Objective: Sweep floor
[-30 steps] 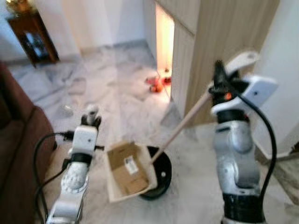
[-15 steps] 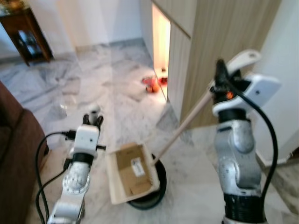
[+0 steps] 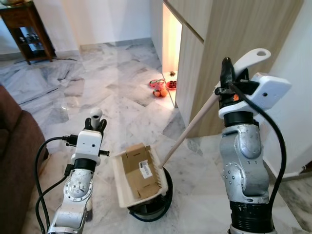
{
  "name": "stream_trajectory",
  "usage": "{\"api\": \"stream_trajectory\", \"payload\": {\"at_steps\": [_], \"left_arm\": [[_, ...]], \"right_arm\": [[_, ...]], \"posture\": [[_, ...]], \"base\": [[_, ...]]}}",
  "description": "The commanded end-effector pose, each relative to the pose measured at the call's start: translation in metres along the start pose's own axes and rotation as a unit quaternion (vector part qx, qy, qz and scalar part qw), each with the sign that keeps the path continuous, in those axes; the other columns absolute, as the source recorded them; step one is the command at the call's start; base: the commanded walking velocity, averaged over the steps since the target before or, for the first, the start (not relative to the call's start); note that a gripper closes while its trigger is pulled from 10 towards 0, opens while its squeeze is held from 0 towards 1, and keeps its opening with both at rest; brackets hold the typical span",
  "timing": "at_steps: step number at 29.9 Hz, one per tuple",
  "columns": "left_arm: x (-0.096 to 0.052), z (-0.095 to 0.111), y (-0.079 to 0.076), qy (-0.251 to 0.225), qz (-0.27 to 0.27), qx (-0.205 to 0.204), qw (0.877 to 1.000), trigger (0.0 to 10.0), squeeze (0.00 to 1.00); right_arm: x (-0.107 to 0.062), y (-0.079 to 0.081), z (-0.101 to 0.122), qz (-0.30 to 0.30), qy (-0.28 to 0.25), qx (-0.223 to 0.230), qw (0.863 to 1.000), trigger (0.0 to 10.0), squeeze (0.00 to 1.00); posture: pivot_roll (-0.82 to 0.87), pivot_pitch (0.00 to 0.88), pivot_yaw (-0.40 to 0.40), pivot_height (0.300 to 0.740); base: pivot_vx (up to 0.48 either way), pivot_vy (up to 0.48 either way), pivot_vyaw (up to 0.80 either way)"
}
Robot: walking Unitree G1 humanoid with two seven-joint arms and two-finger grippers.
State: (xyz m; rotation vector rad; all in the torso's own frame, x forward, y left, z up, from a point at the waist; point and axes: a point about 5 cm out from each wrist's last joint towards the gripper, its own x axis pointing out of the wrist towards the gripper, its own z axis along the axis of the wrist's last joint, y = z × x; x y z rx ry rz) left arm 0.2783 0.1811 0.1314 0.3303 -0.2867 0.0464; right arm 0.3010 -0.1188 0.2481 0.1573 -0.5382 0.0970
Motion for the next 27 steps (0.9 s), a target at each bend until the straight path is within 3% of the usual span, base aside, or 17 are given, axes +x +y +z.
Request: {"api": "stream_trajectory", "payload": {"at_steps": [1, 9, 17, 22, 27], "left_arm": [[0.003, 0.007, 0.004, -0.024, 0.009, 0.005, 1.000, 10.0, 0.00], [0.003, 0.007, 0.004, -0.024, 0.009, 0.005, 1.000, 10.0, 0.00], [0.003, 0.007, 0.004, -0.025, 0.008, 0.007, 1.000, 10.0, 0.00], [0.004, 0.008, 0.004, -0.026, 0.005, 0.008, 1.000, 10.0, 0.00], [0.004, 0.008, 0.003, -0.027, 0.003, 0.009, 1.000, 10.0, 0.00]], "right_arm": [[0.002, 0.014, 0.025, 0.027, -0.068, 0.005, 0.997, 10.0, 0.00], [-0.002, 0.037, 0.030, 0.069, -0.090, 0.010, 0.994, 10.0, 0.00], [-0.013, 0.075, 0.039, 0.162, -0.133, -0.019, 0.978, 10.0, 0.00], [-0.022, 0.089, 0.038, 0.214, -0.151, -0.058, 0.963, 10.0, 0.00], [-0.027, 0.098, 0.039, 0.236, -0.157, -0.052, 0.958, 10.0, 0.00]], "posture": [[0.15, 0.008, 0.058, 0.740], [0.15, 0.009, 0.059, 0.740], [0.15, 0.011, 0.059, 0.740], [0.15, 0.010, 0.059, 0.740], [0.15, 0.010, 0.058, 0.740]], "base": [[0.000, 0.000, 0.00], [0.000, 0.000, 0.00], [0.000, 0.000, 0.00], [0.000, 0.000, 0.00], [0.000, 0.000, 0.00]]}}
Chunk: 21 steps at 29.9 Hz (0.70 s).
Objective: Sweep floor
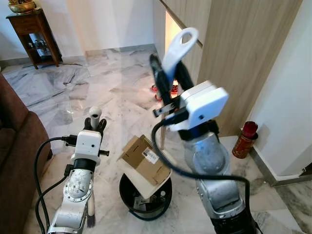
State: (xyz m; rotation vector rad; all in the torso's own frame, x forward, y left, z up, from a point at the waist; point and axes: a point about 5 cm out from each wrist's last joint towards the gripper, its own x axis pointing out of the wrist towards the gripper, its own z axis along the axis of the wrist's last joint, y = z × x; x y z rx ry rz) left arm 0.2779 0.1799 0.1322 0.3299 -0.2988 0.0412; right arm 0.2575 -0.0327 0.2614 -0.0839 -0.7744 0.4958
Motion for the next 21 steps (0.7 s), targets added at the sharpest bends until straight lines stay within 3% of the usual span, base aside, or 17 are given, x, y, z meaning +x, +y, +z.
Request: {"api": "stream_trajectory", "payload": {"at_steps": [1, 7, 21], "left_arm": [[0.004, 0.006, 0.003, -0.021, 0.004, 0.009, 1.000, 10.0, 0.00], [0.004, 0.006, 0.003, -0.022, 0.004, 0.009, 1.000, 10.0, 0.00], [0.004, 0.007, 0.003, -0.023, 0.004, 0.009, 1.000, 10.0, 0.00]], "right_arm": [[0.005, 0.005, 0.023, 0.013, -0.063, -0.003, 0.998, 10.0, 0.00], [0.004, 0.015, 0.026, 0.049, -0.077, -0.025, 0.996, 10.0, 0.00], [0.001, 0.037, 0.037, 0.114, -0.110, -0.022, 0.987, 10.0, 0.00]], "posture": [[0.15, 0.010, 0.058, 0.740], [0.15, 0.009, 0.058, 0.740], [0.15, 0.011, 0.057, 0.740]], "base": [[0.000, 0.000, 0.00], [0.000, 0.000, 0.00], [0.000, 0.000, 0.00]]}}
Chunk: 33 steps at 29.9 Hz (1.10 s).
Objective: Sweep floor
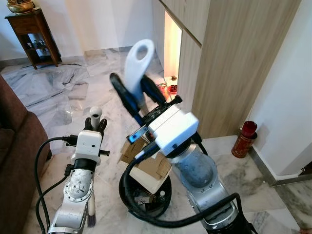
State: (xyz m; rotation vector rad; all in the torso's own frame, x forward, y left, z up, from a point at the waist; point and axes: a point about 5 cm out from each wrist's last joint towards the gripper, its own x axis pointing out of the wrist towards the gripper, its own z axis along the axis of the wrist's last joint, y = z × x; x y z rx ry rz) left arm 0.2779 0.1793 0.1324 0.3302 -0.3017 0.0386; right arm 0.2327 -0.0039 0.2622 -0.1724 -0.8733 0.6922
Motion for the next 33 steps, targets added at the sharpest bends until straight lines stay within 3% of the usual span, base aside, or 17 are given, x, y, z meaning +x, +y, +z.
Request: {"api": "stream_trajectory", "payload": {"at_steps": [1, 18, 23, 33], "left_arm": [[0.0037, 0.0062, 0.0035, -0.022, 0.004, 0.009, 1.000, 10.0, 0.00], [0.0041, 0.0065, 0.0037, -0.023, 0.005, 0.009, 1.000, 10.0, 0.00], [0.0041, 0.0066, 0.0036, -0.023, 0.005, 0.009, 1.000, 10.0, 0.00], [0.0042, 0.0064, 0.0035, -0.023, 0.005, 0.008, 1.000, 10.0, 0.00]], "right_arm": [[0.0052, 0.0011, 0.0230, 0.011, -0.062, -0.012, 0.998, 10.0, 0.00], [0.0064, 0.0092, 0.0277, 0.059, -0.075, -0.042, 0.995, 10.0, 0.00], [0.0074, 0.0065, 0.0298, 0.045, -0.076, -0.015, 0.996, 10.0, 0.00], [0.0079, 0.0073, 0.0301, 0.048, -0.076, -0.010, 0.996, 10.0, 0.00]], "posture": [[0.15, 0.011, 0.057, 0.740], [0.15, 0.010, 0.056, 0.740], [0.15, 0.009, 0.056, 0.740], [0.15, 0.010, 0.055, 0.740]], "base": [[0.000, 0.000, 0.00], [0.000, 0.000, 0.00], [0.000, 0.000, 0.00], [0.000, 0.000, 0.00]]}}
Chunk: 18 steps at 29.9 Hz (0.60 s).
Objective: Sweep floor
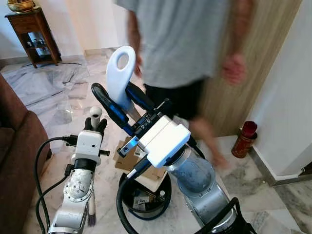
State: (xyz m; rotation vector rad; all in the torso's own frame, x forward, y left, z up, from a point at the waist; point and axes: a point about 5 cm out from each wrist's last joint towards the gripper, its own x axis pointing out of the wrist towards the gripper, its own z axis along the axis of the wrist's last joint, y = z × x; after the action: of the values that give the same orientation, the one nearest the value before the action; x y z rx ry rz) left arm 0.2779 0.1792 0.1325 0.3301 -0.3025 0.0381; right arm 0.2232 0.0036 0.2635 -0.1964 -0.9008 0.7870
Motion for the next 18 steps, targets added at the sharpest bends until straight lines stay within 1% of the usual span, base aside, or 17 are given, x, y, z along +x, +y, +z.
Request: {"api": "stream_trajectory", "payload": {"at_steps": [1, 6, 18], "left_arm": [[0.0042, 0.0063, 0.0035, -0.022, 0.005, 0.008, 1.000, 10.0, 0.00], [0.0043, 0.0064, 0.0033, -0.023, 0.005, 0.008, 1.000, 10.0, 0.00], [0.0042, 0.0062, 0.0031, -0.022, 0.003, 0.009, 1.000, 10.0, 0.00]], "right_arm": [[0.0073, -0.0029, 0.0227, 0.003, -0.057, -0.015, 0.998, 10.0, 0.00], [0.0071, -0.0014, 0.0214, 0.009, -0.053, -0.011, 0.999, 10.0, 0.00], [0.0064, -0.0011, 0.0186, 0.017, -0.045, -0.029, 0.998, 10.0, 0.00]], "posture": [[0.15, 0.008, 0.054, 0.740], [0.15, 0.008, 0.055, 0.740], [0.15, 0.009, 0.055, 0.740]], "base": [[0.000, 0.000, 0.00], [0.000, 0.000, 0.00], [0.000, 0.000, 0.00]]}}
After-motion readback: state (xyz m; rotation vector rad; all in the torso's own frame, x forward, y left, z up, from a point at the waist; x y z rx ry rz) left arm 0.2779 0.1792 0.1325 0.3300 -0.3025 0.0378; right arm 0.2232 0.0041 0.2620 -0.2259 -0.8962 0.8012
